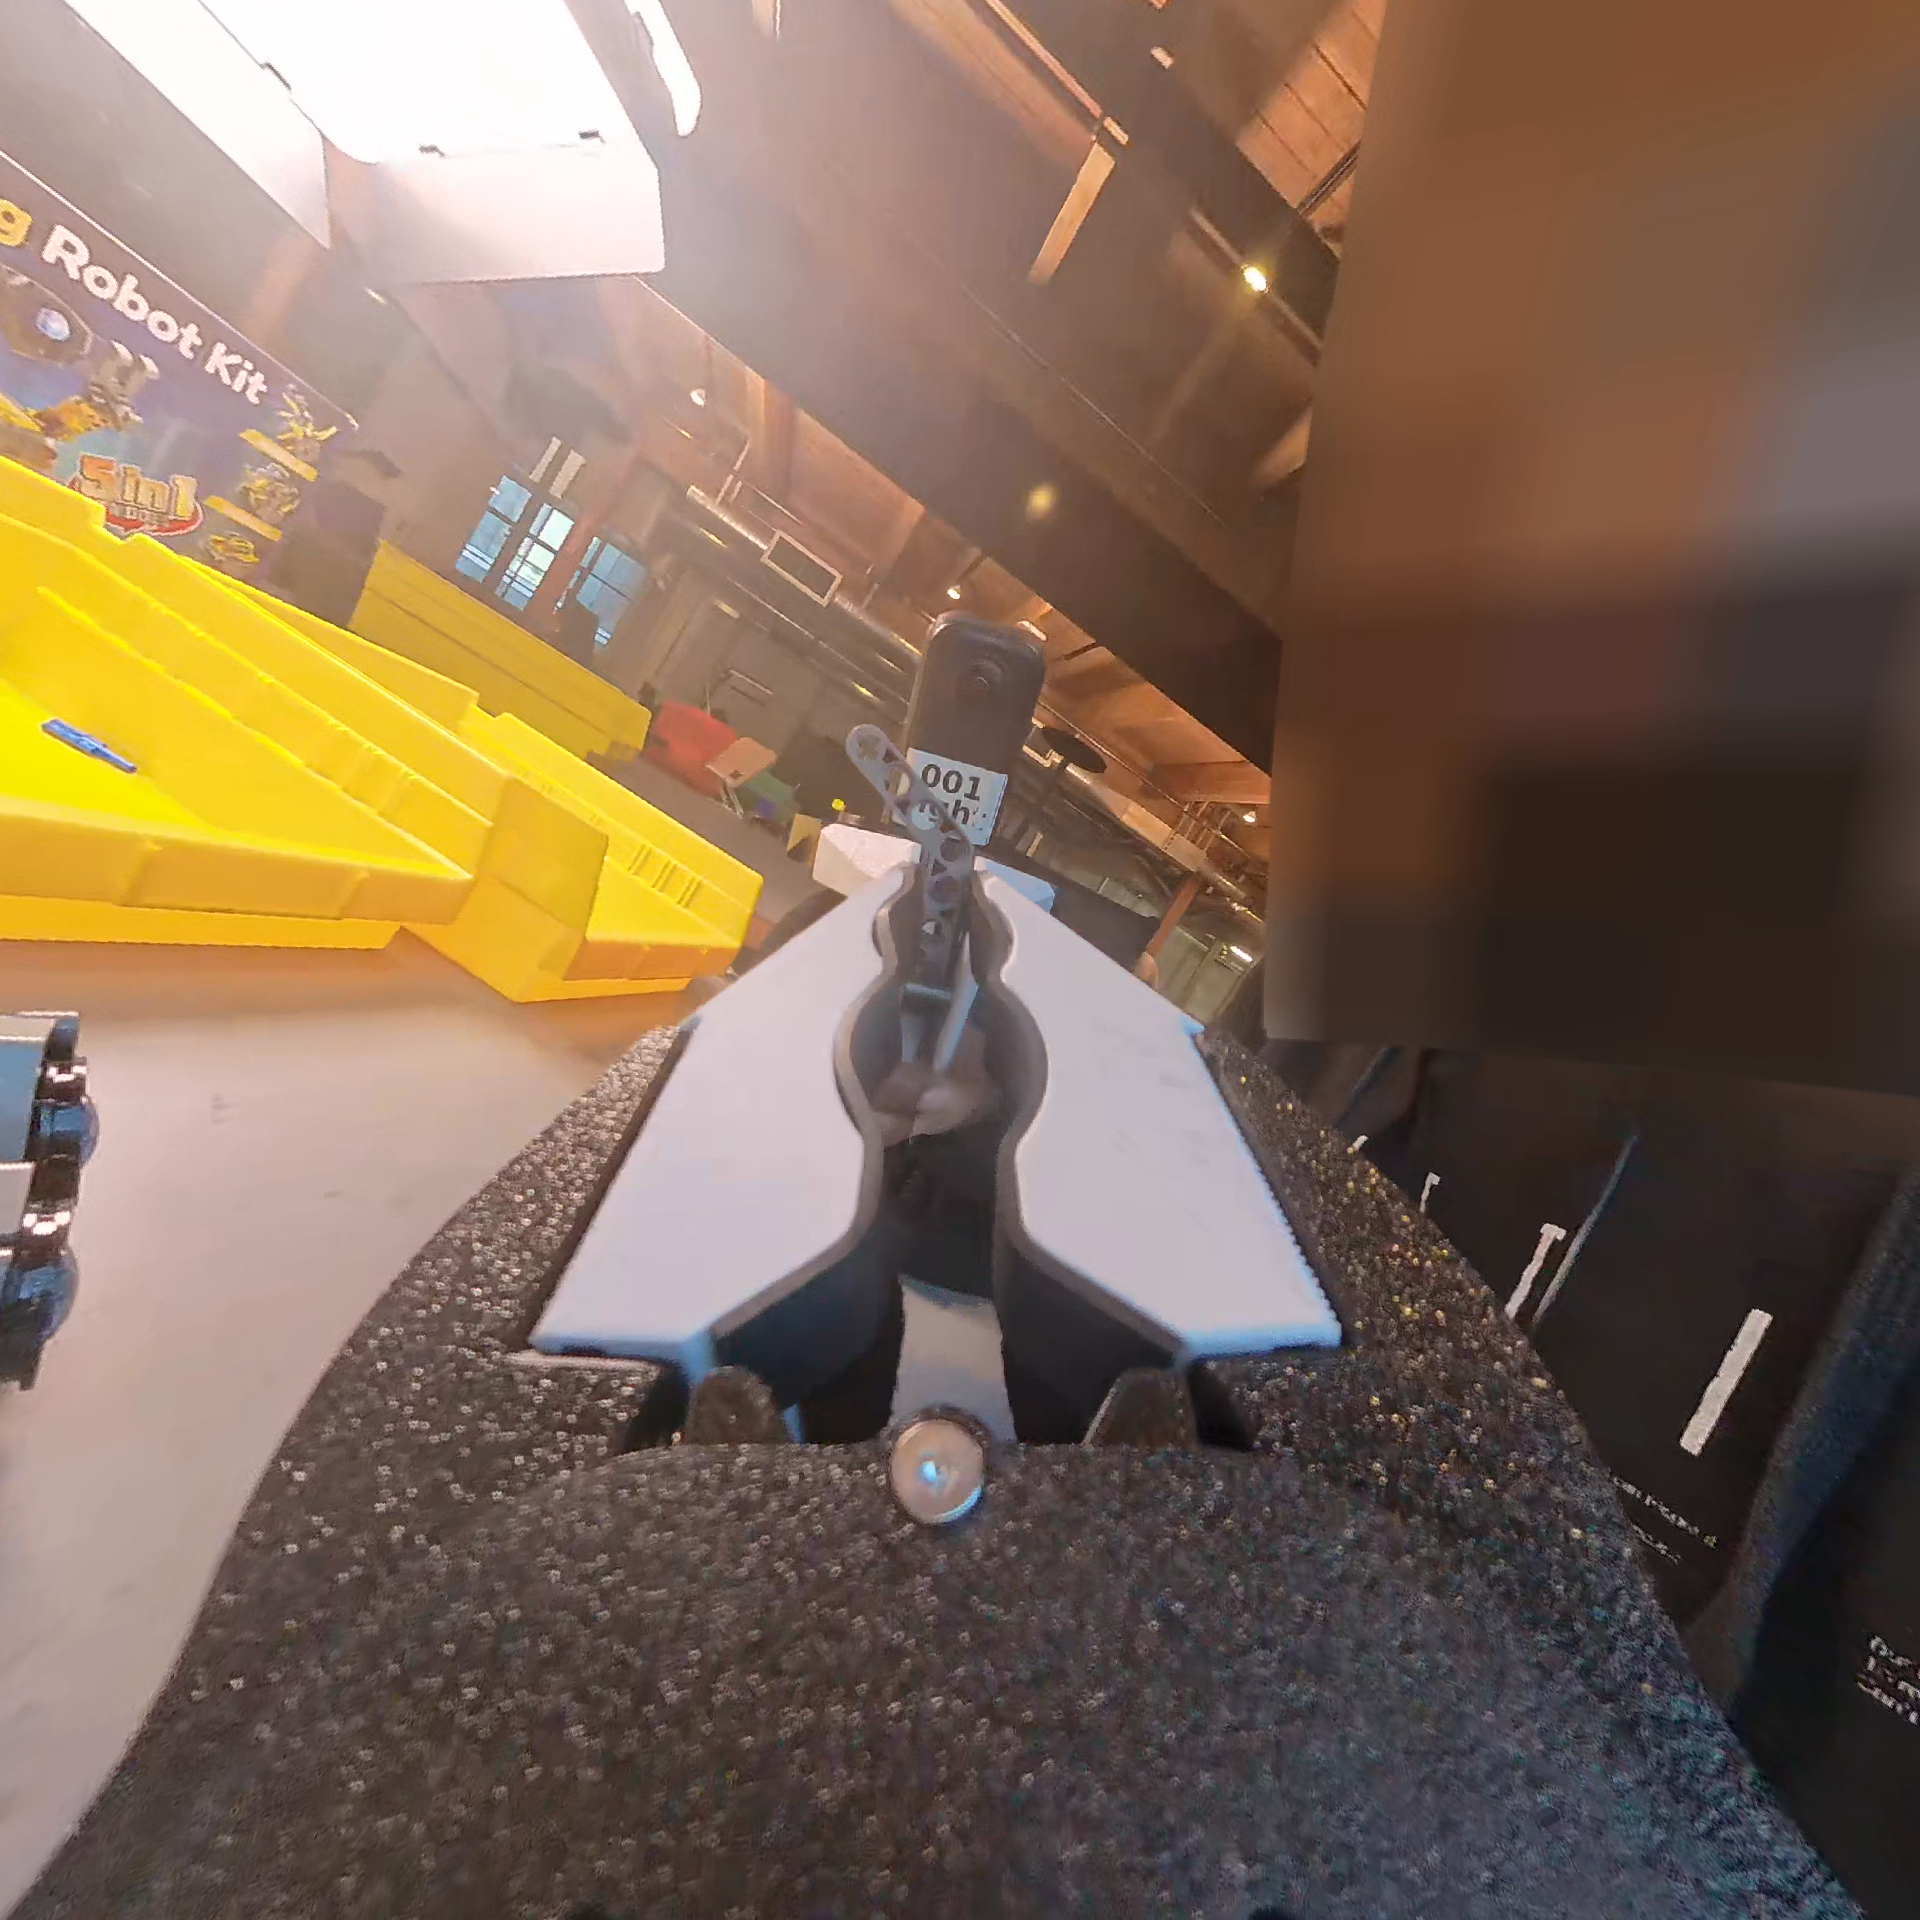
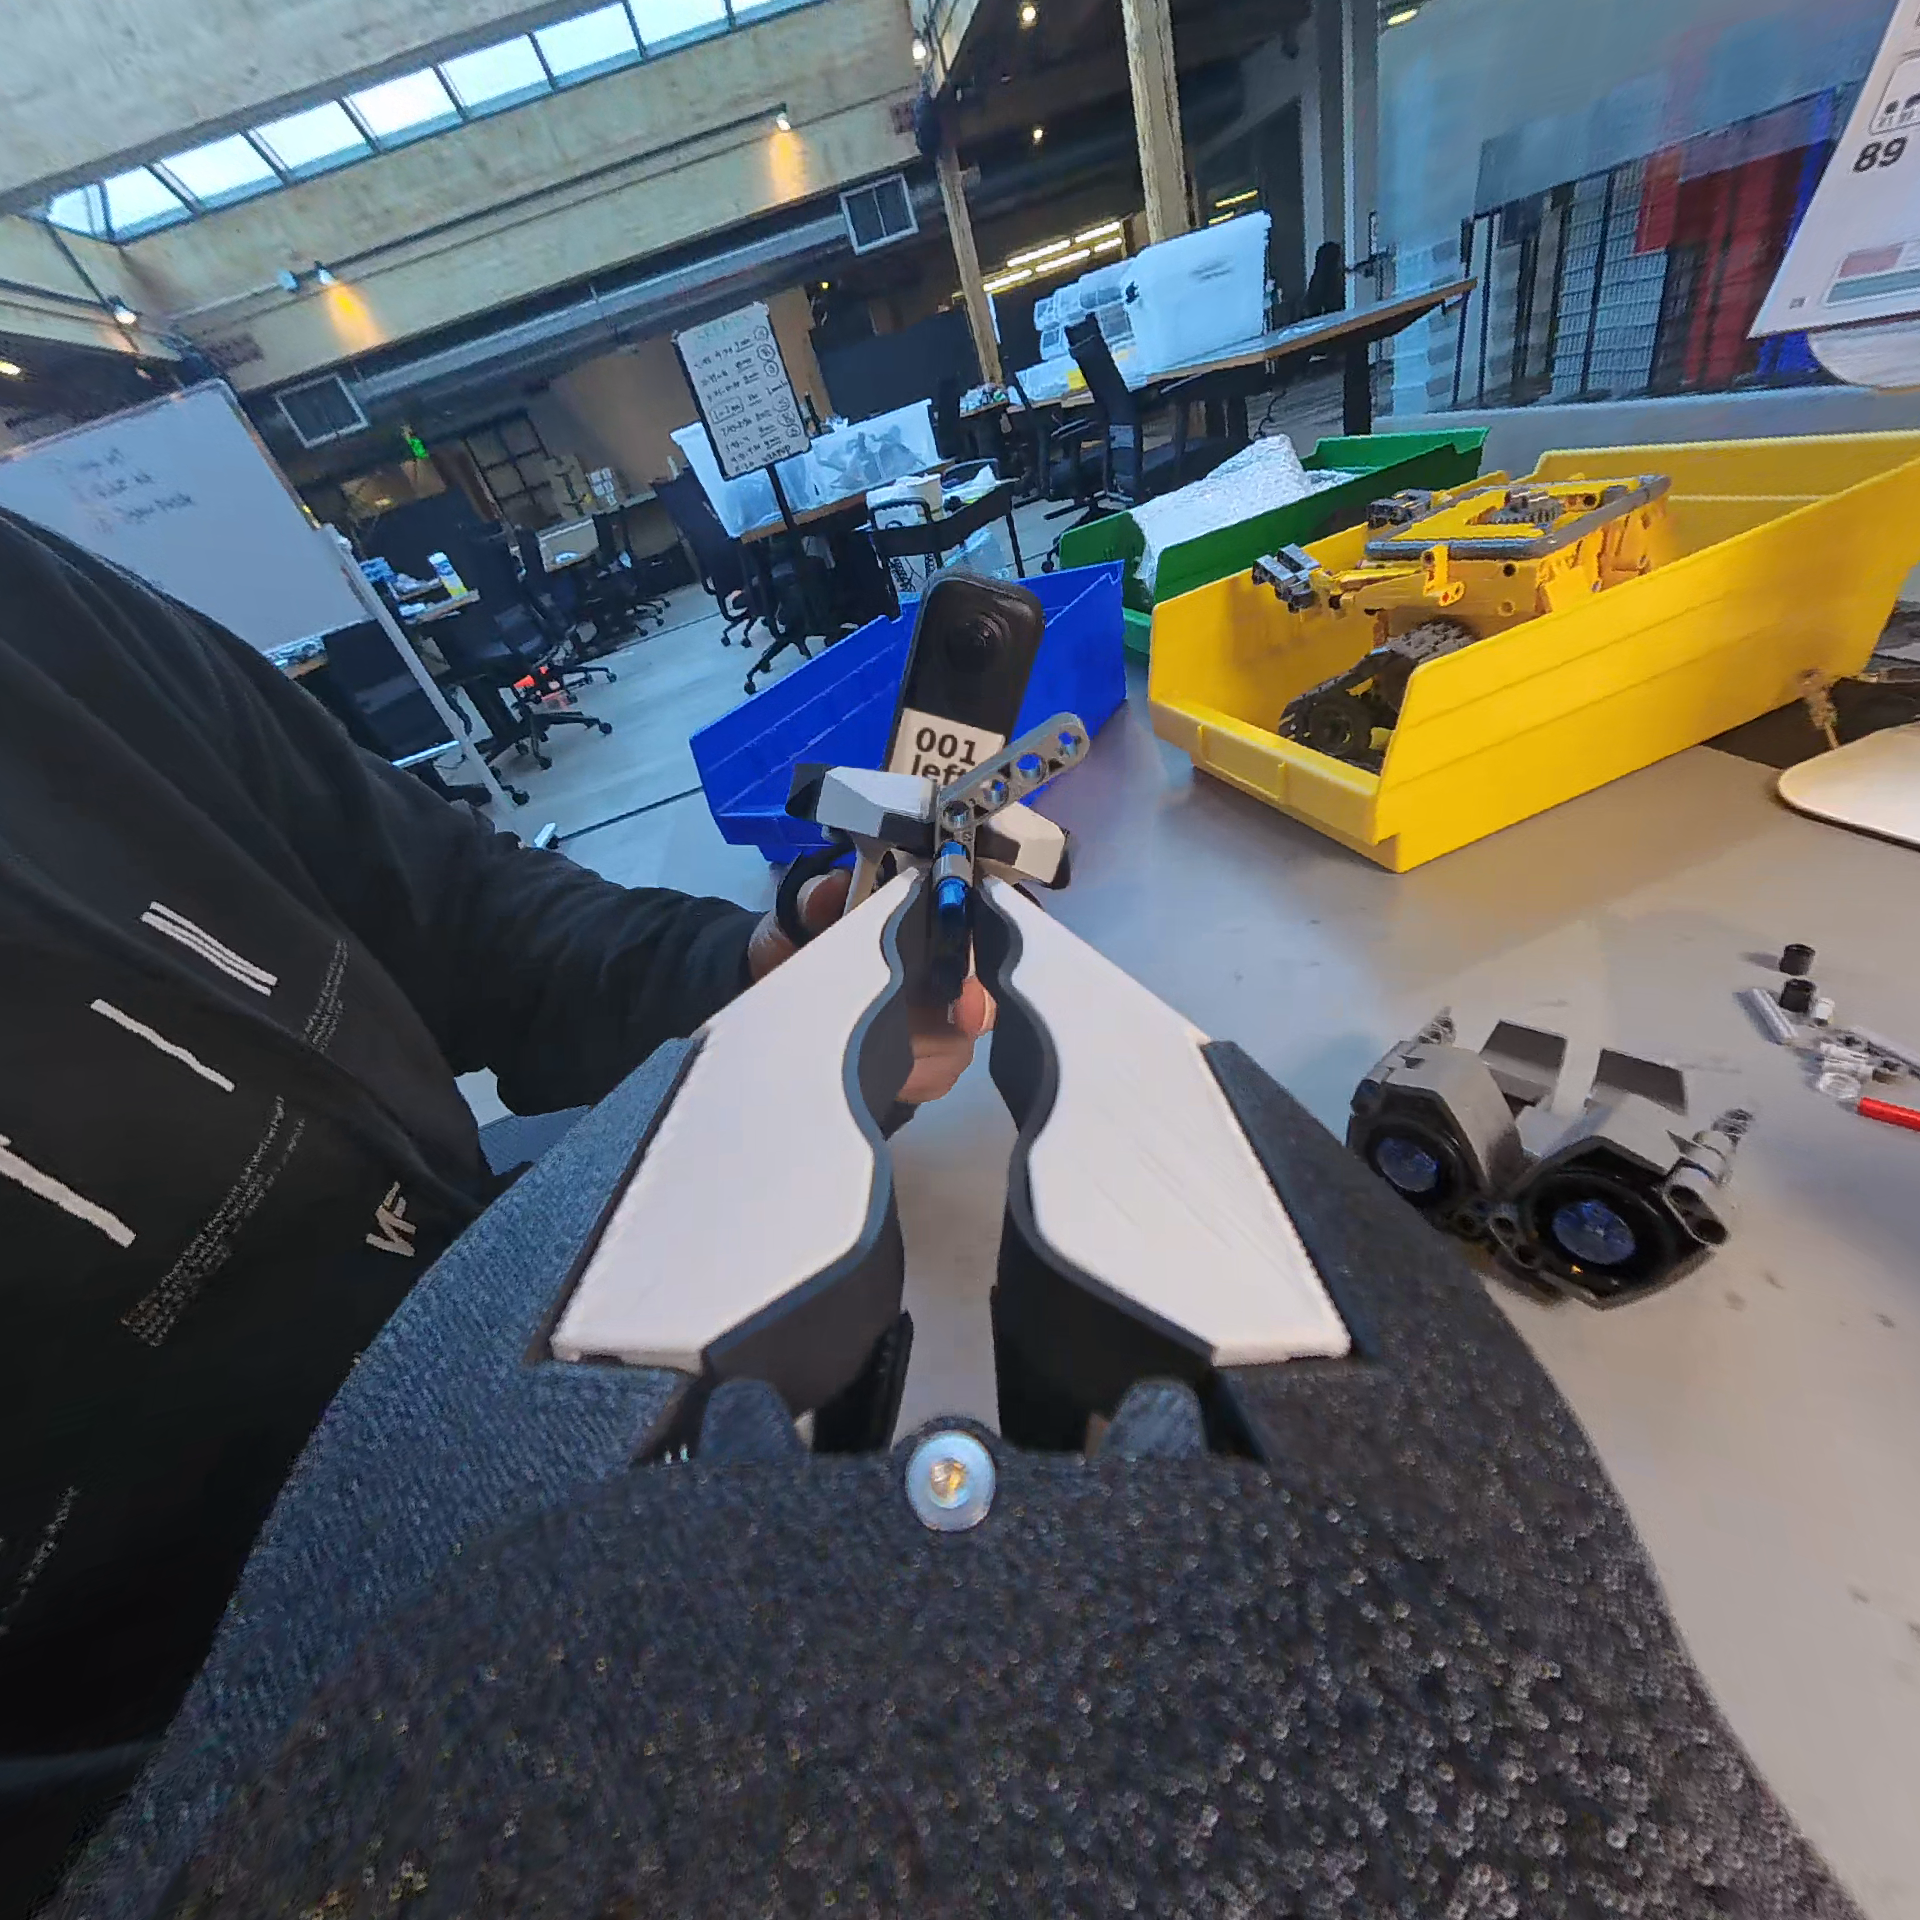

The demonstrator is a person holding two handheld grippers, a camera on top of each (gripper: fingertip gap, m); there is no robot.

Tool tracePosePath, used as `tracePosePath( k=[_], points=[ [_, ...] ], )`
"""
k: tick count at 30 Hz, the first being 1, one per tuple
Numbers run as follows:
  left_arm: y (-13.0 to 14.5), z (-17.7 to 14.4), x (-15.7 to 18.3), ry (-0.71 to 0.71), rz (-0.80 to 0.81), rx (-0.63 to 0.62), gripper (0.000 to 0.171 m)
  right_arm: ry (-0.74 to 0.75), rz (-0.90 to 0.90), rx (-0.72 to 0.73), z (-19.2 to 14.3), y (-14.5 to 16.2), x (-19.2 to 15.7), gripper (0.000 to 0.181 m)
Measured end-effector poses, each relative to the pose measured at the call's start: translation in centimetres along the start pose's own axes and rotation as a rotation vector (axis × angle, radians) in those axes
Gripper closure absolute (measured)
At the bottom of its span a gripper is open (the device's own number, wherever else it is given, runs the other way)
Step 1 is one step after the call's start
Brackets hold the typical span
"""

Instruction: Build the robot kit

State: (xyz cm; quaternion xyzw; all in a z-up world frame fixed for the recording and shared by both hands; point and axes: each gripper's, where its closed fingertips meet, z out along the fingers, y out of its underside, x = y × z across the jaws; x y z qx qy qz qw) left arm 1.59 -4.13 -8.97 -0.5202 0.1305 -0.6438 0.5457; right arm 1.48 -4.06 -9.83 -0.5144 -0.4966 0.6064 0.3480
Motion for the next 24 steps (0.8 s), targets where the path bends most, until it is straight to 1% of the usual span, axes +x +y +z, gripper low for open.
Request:
tracePosePath(
  k=[2, 7, 9, 16, 20, 24],
  points=[
    [0.2, 0.0, 0.0, 0.004, 0.007, -0.015, 0.163, 0.012, -0.009, -0.016, -0.1, 0.2, 0.1, 0.176],
    [1.0, 0.2, 0.1, -0.013, 0.112, -0.113, 0.158, 0.012, -0.031, -0.042, -0.2, 0.5, -0.1, 0.176],
    [1.1, 0.1, 0.0, -0.031, 0.155, -0.141, 0.164, 0.018, -0.057, -0.071, -0.1, 0.9, -0.2, 0.176],
    [1.8, 0.0, 0.2, -0.065, 0.361, -0.225, 0.165, -0.006, -0.059, -0.151, 0.0, 1.8, -0.7, 0.177],
    [2.0, 0.1, 0.2, -0.056, 0.390, -0.221, 0.165, -0.014, -0.089, -0.196, -0.1, 2.2, -0.8, 0.177],
    [2.4, 0.2, -0.2, -0.078, 0.390, -0.249, 0.165, -0.010, -0.133, -0.249, -0.4, 2.8, -0.5, 0.177]
  ],
)
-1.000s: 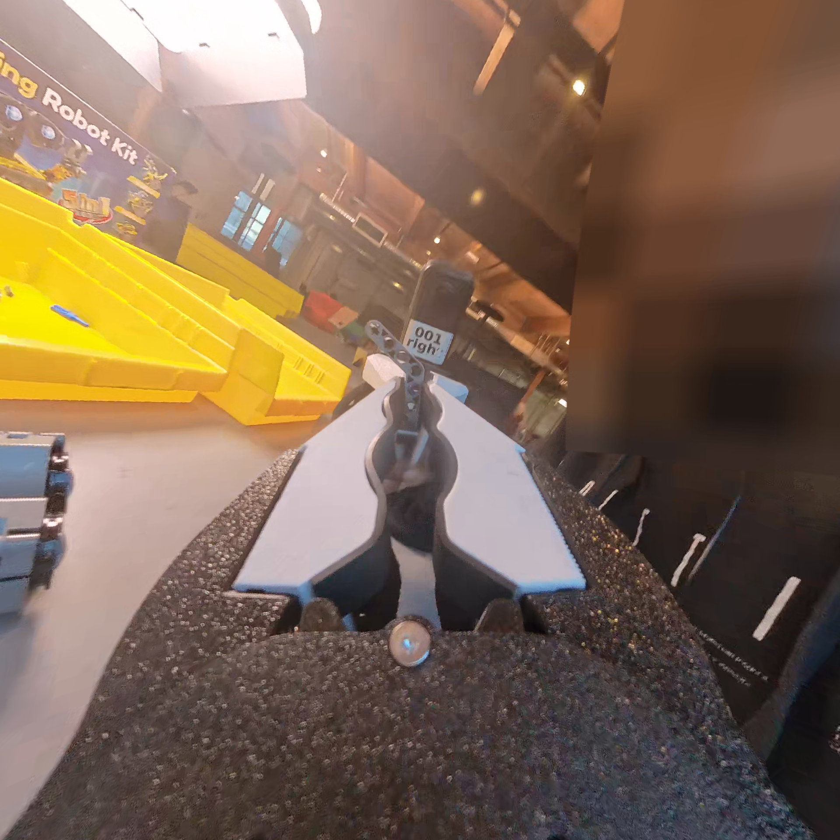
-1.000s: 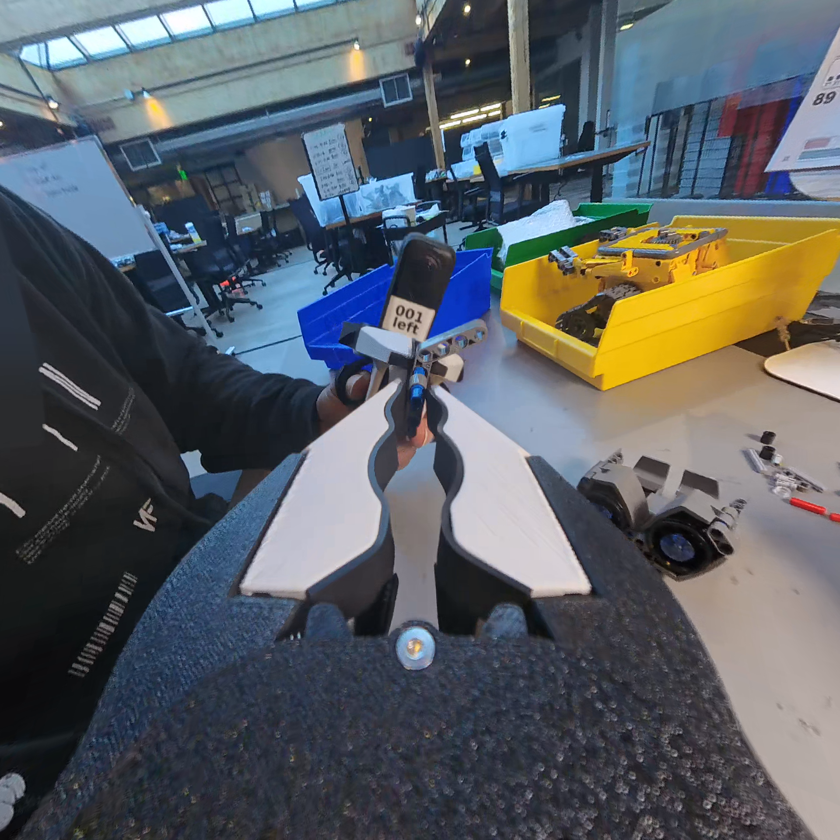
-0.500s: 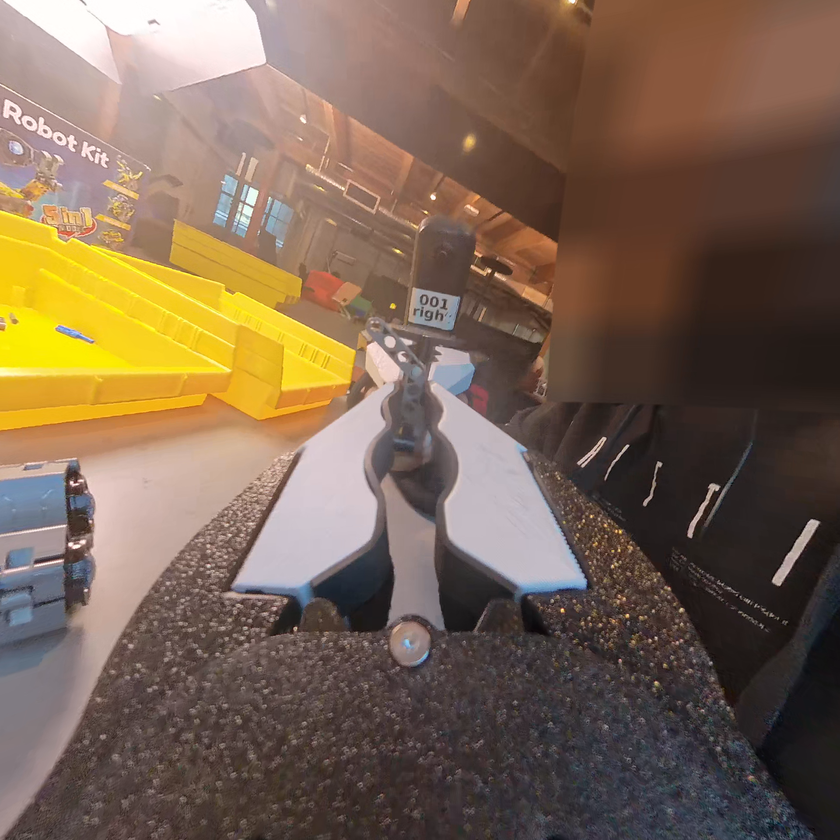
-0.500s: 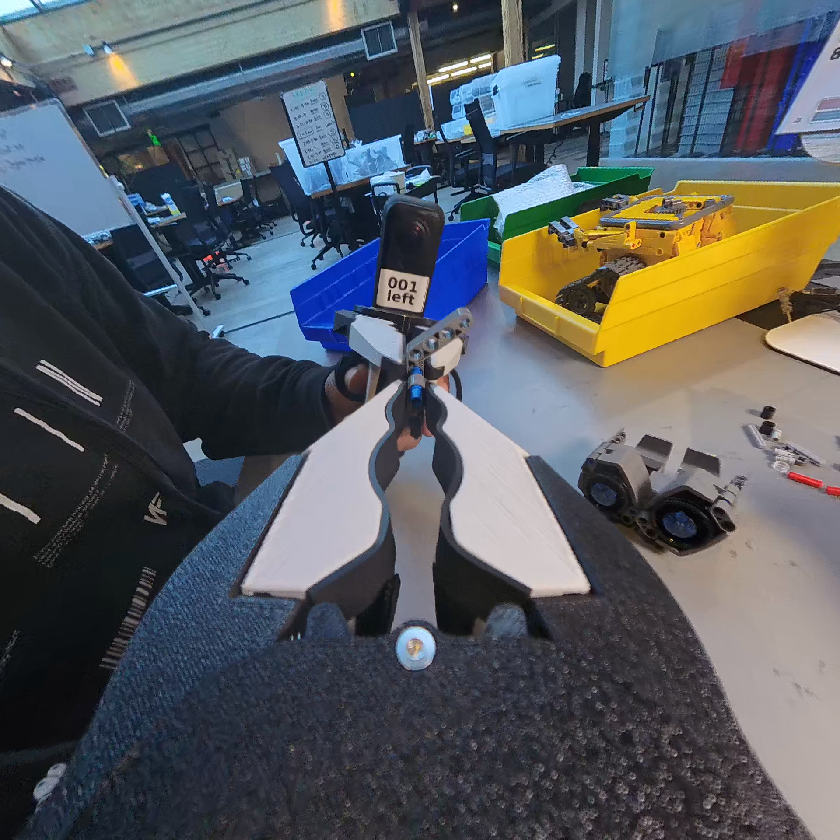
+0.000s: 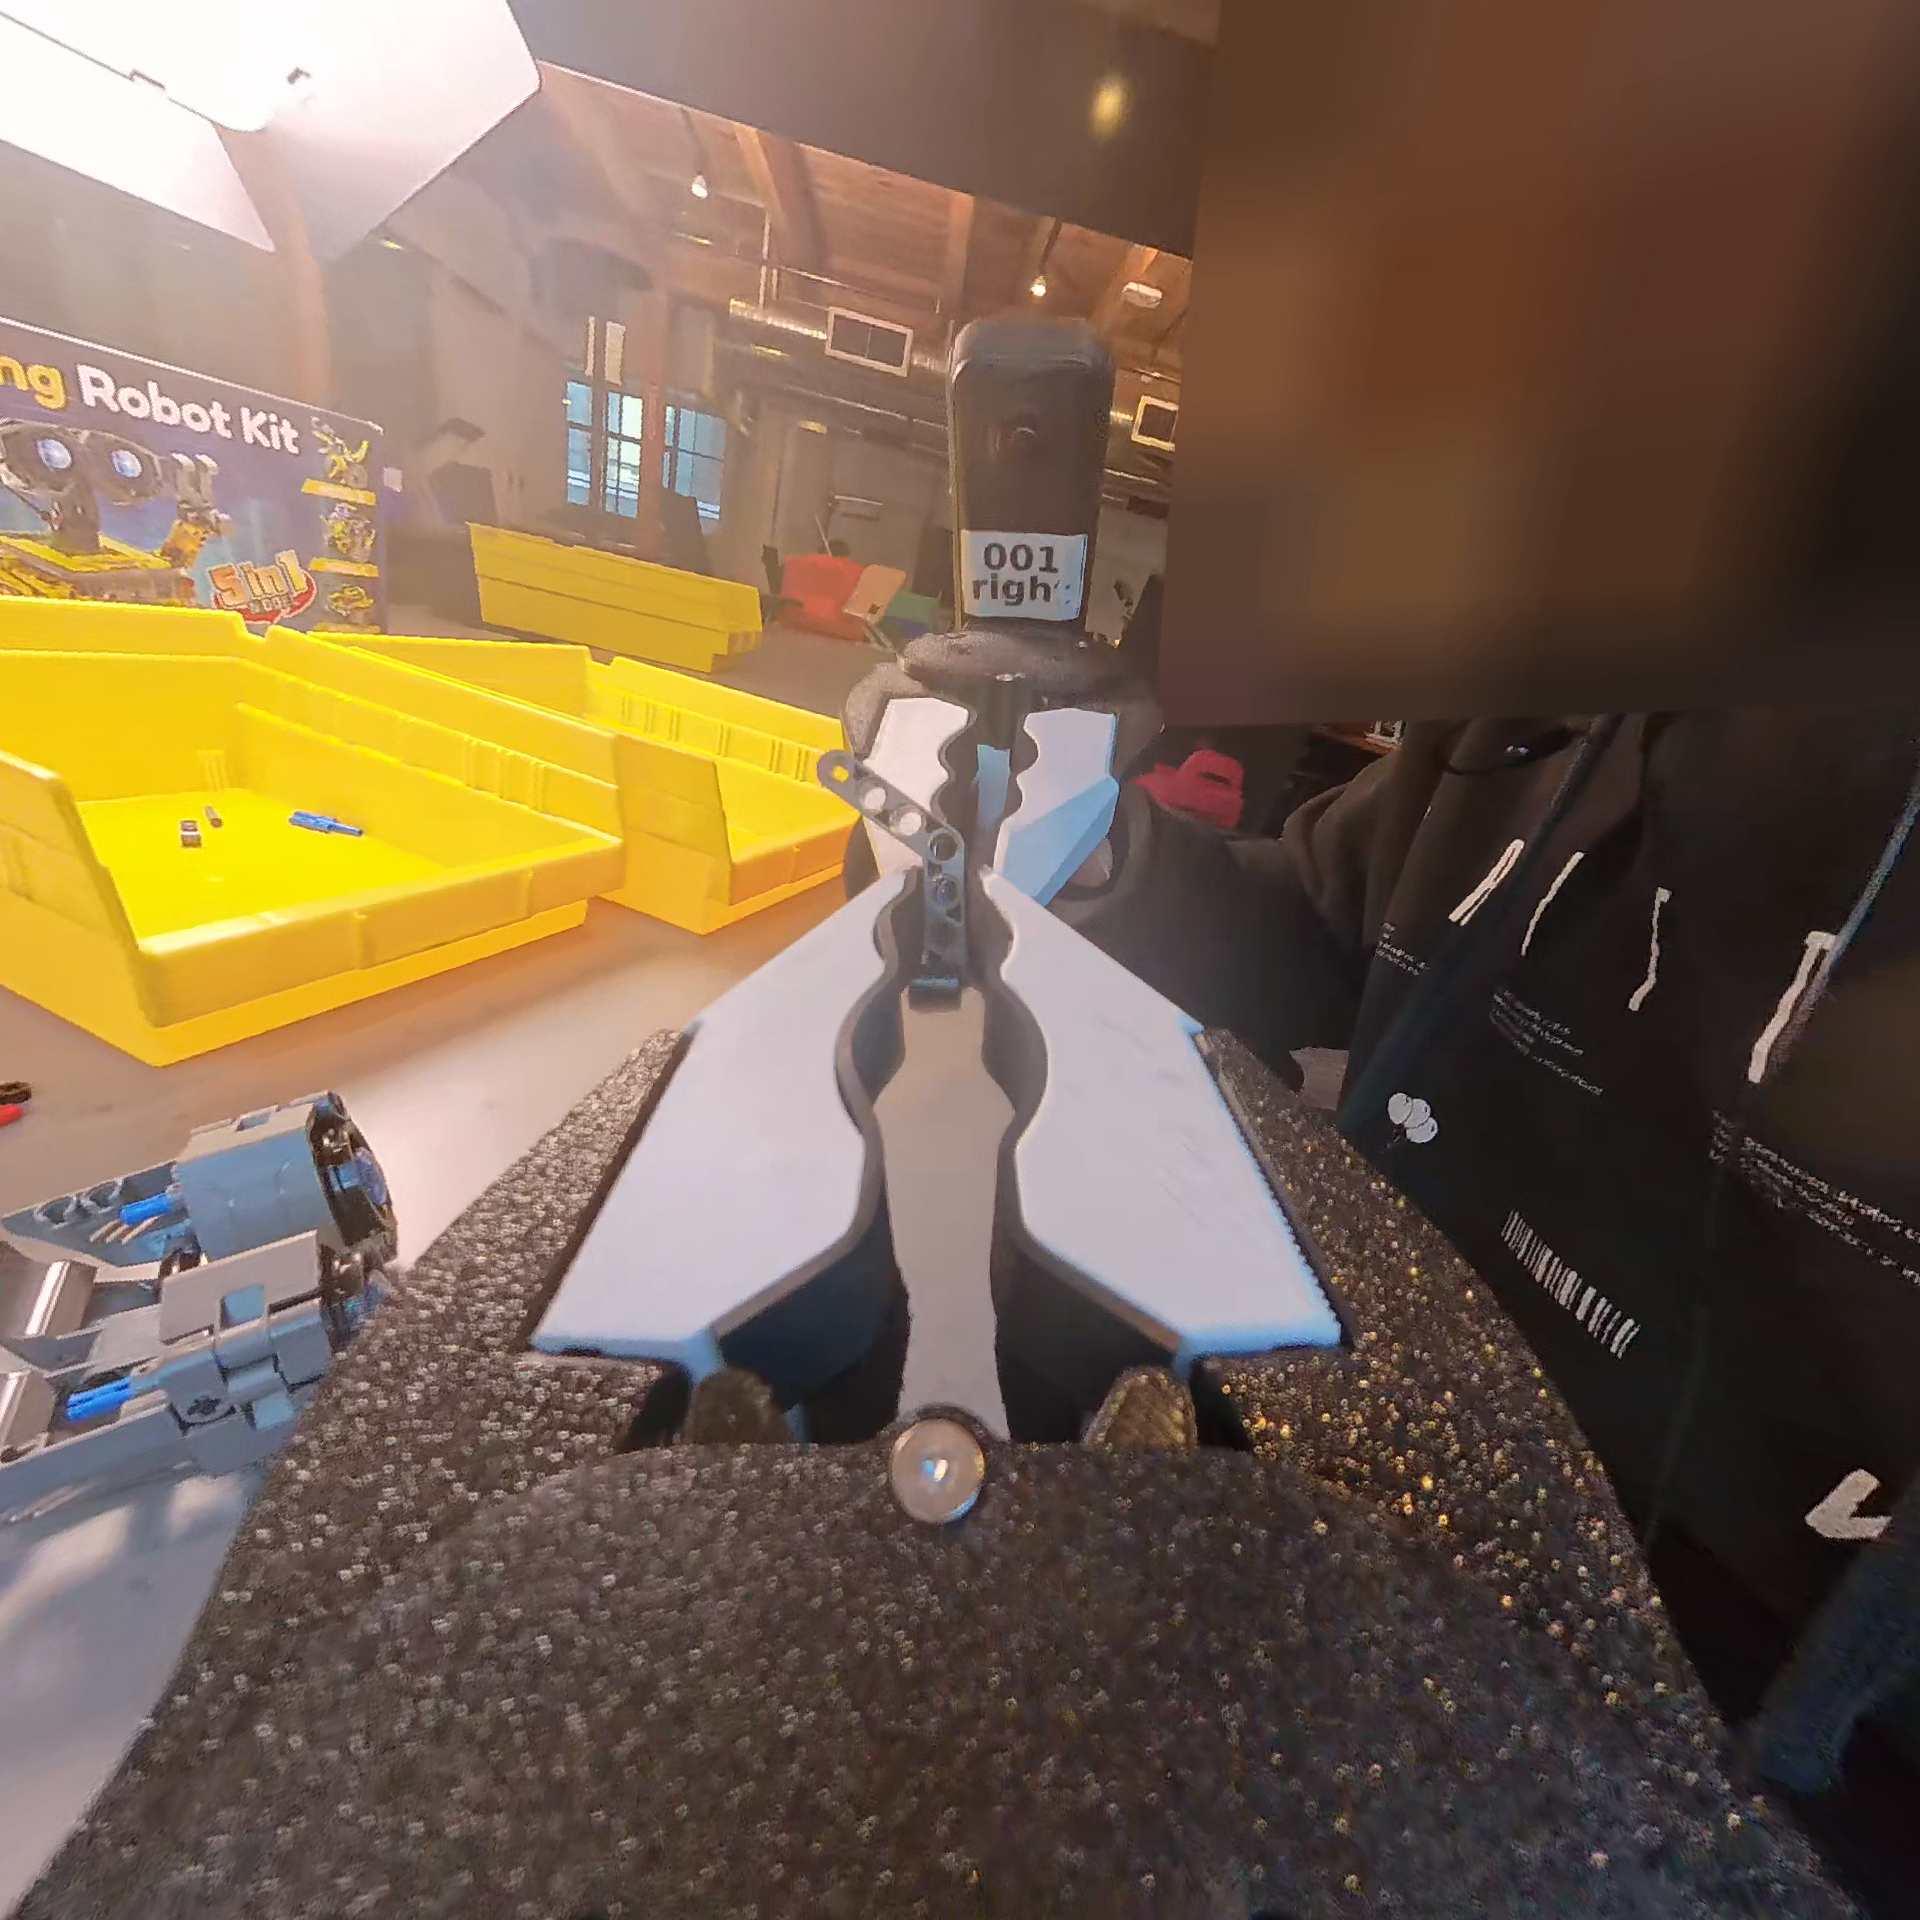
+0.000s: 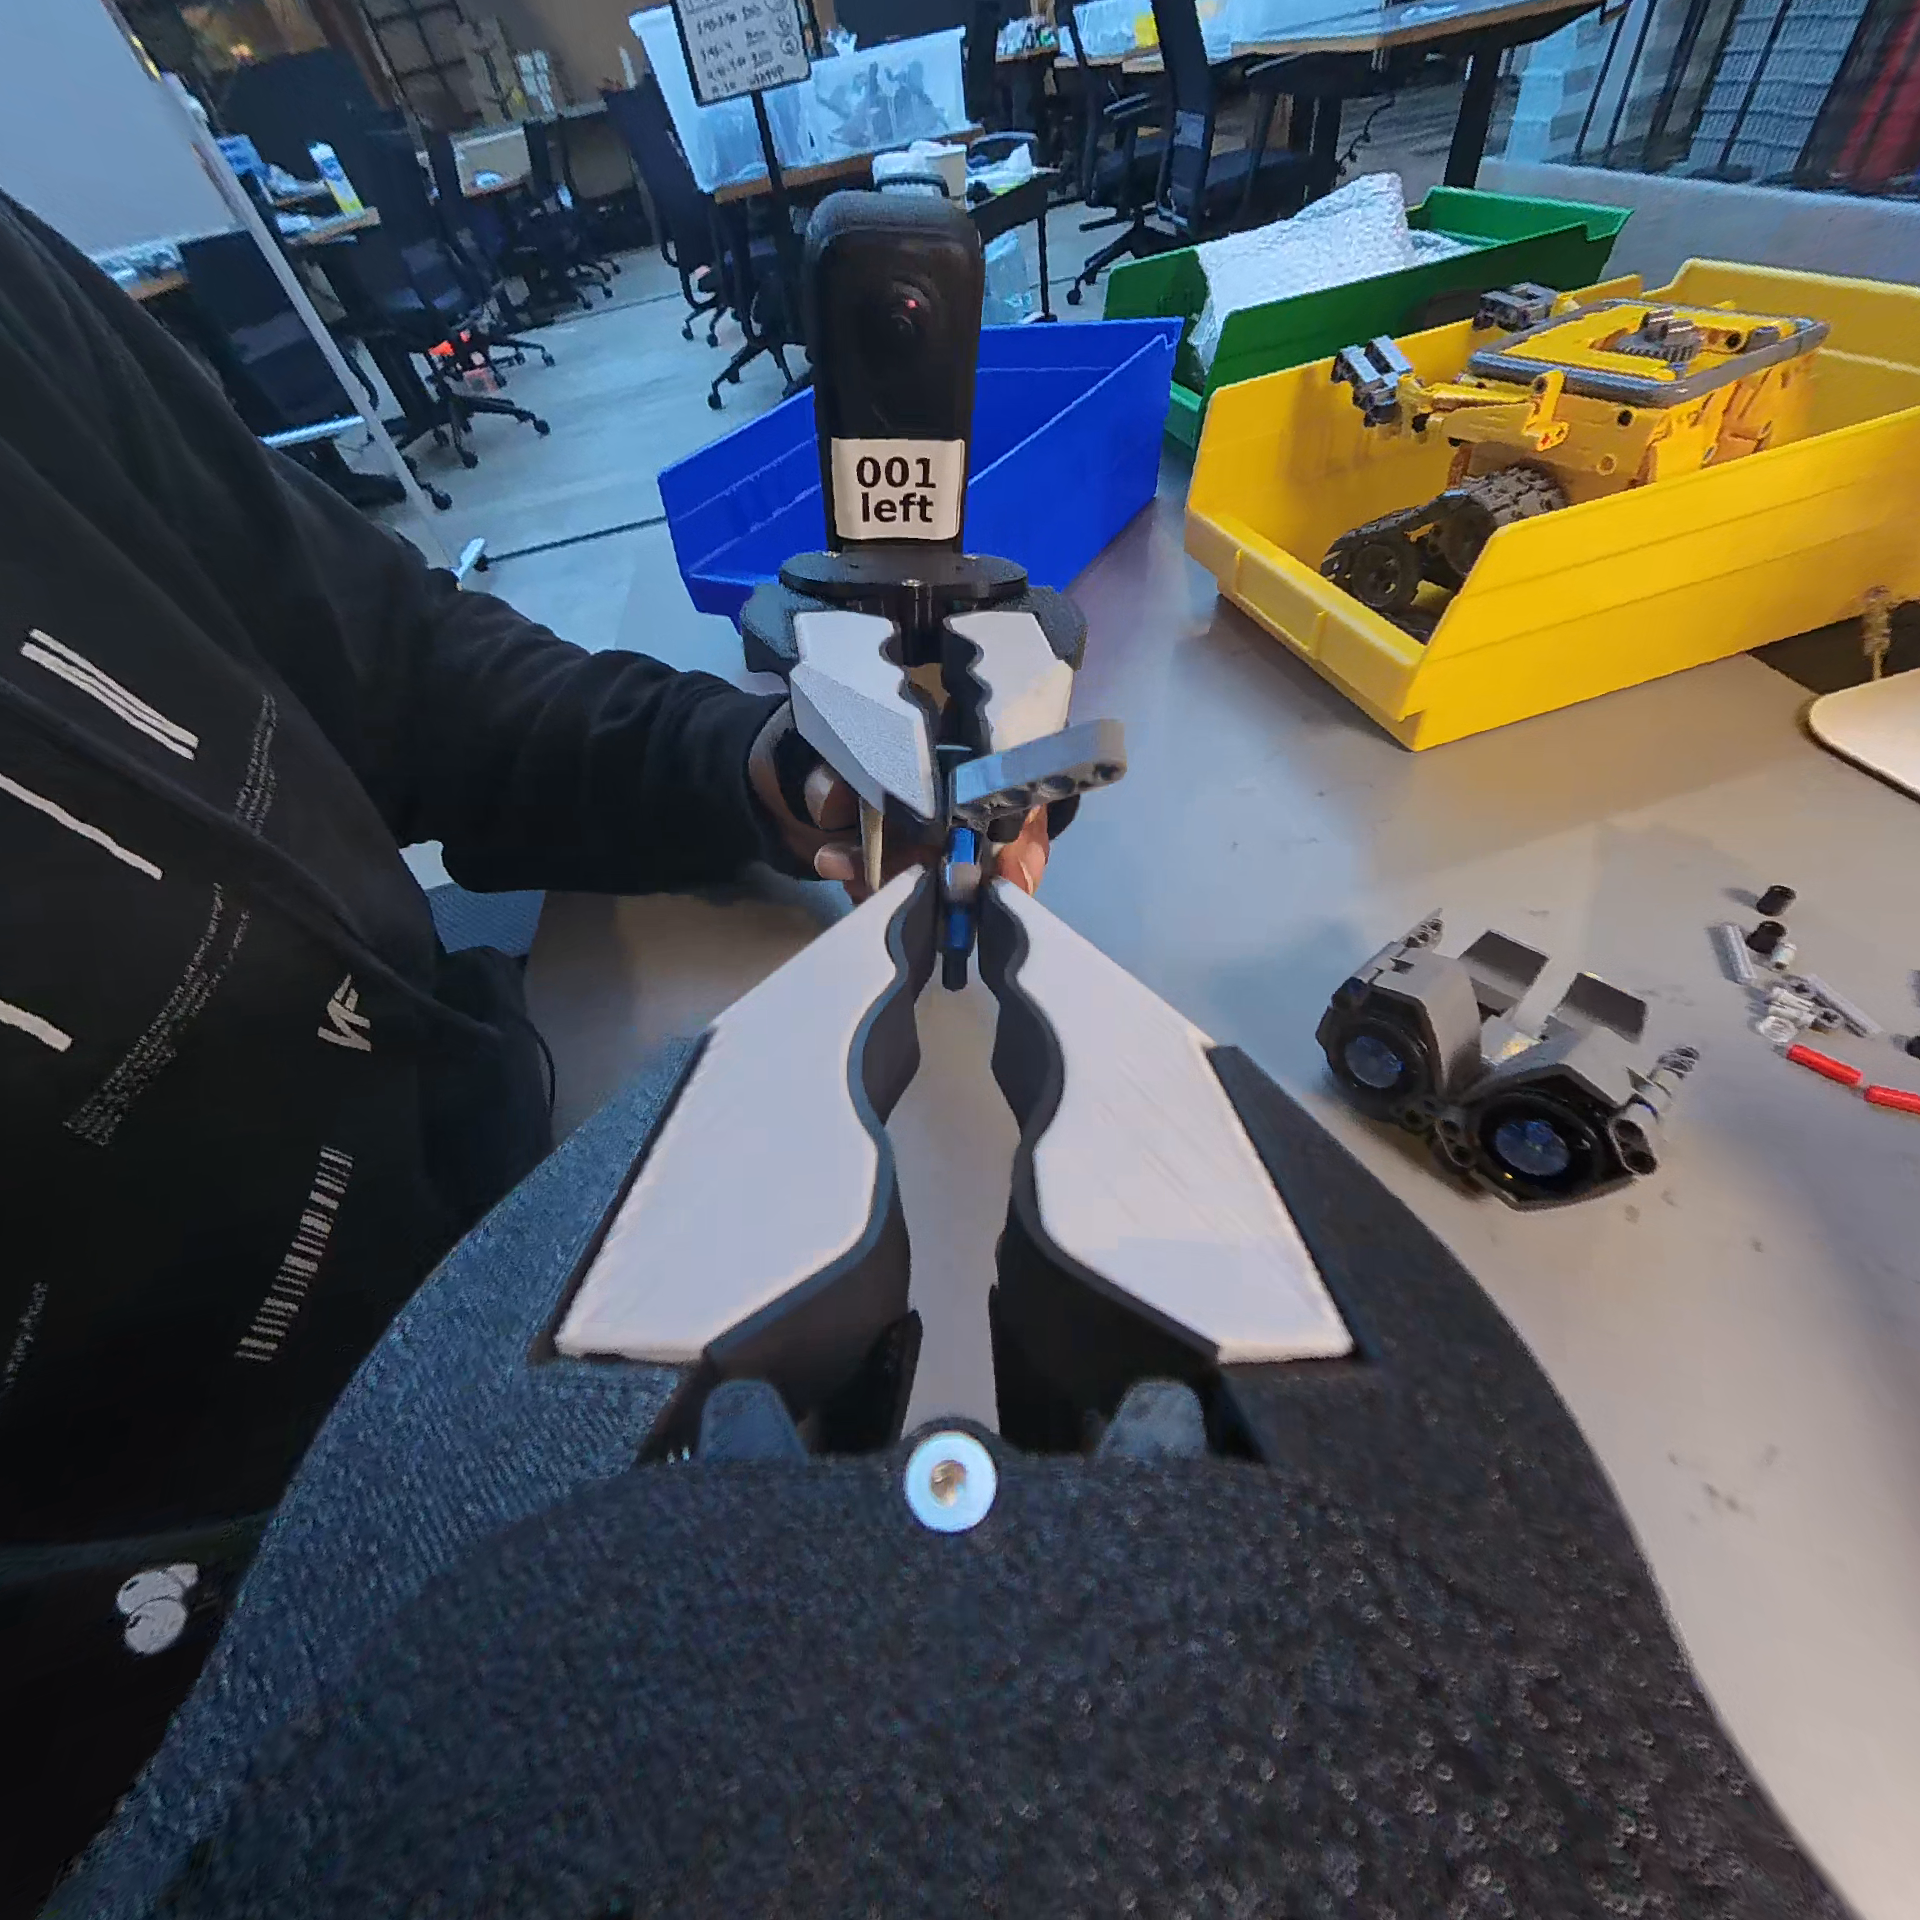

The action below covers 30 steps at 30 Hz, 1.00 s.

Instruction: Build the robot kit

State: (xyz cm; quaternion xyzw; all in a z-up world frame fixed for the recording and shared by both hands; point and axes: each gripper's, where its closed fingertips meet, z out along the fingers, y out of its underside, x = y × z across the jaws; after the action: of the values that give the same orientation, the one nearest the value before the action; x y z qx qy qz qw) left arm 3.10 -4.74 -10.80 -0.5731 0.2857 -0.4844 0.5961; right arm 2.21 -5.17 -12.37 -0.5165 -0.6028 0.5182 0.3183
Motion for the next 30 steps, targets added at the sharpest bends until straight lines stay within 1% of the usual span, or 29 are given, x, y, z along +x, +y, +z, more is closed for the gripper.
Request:
tracePosePath(
  k=[2, 5, 7, 9, 10, 12, 15, 16, 18, 20, 22, 26, 27, 30],
  points=[
    [-0.1, 0.0, 0.0, -0.009, 0.001, 0.003, 0.165, -0.010, 0.024, 0.007, 0.1, -0.1, 0.0, 0.177],
    [0.5, 0.0, -0.2, -0.037, 0.054, -0.052, 0.165, -0.011, 0.071, -0.016, 0.4, 0.6, 0.4, 0.176],
    [0.5, -0.1, 0.1, -0.033, 0.080, -0.059, 0.165, -0.010, 0.055, -0.013, 0.5, 0.6, 0.3, 0.176],
    [0.8, -0.1, 0.2, -0.038, 0.146, -0.097, 0.165, -0.014, 0.052, -0.022, 0.6, 0.7, 0.1, 0.176],
    [1.0, -0.2, 0.3, -0.033, 0.165, -0.112, 0.164, -0.013, 0.021, -0.034, 0.7, 0.9, -0.1, 0.177],
    [0.8, -0.2, 0.8, -0.004, 0.139, -0.100, 0.164, -0.036, -0.039, -0.016, 0.7, 0.5, -0.9, 0.177],
    [1.9, 0.0, 0.4, -0.025, 0.091, -0.161, 0.164, -0.041, -0.030, -0.043, 0.9, 1.6, -0.3, 0.177],
    [2.0, -0.1, 0.3, -0.030, 0.081, -0.164, 0.164, -0.048, -0.008, -0.032, 1.1, 1.8, -0.2, 0.177],
    [1.5, -0.2, 0.2, -0.027, 0.059, -0.129, 0.164, -0.054, 0.019, 0.016, 1.2, 1.4, 0.0, 0.176],
    [0.3, -0.4, 0.0, -0.005, -0.027, -0.046, 0.165, -0.064, 0.024, 0.116, 0.9, -0.1, -0.1, 0.176],
    [0.0, -0.5, -0.2, 0.004, -0.102, 0.005, 0.165, -0.040, 0.027, 0.156, 1.0, -0.6, 0.4, 0.173],
    [-1.9, -1.3, -0.4, 0.062, -0.273, 0.189, 0.166, -0.077, 0.126, 0.280, 0.6, -1.9, 0.4, 0.169],
    [-2.2, -1.4, -0.4, 0.071, -0.298, 0.217, 0.166, -0.078, 0.140, 0.300, 0.5, -2.1, 0.4, 0.169],
    [-2.3, -1.4, -0.4, 0.083, -0.325, 0.244, 0.166, -0.075, 0.165, 0.315, 0.5, -2.3, 0.5, 0.172]
  ],
)
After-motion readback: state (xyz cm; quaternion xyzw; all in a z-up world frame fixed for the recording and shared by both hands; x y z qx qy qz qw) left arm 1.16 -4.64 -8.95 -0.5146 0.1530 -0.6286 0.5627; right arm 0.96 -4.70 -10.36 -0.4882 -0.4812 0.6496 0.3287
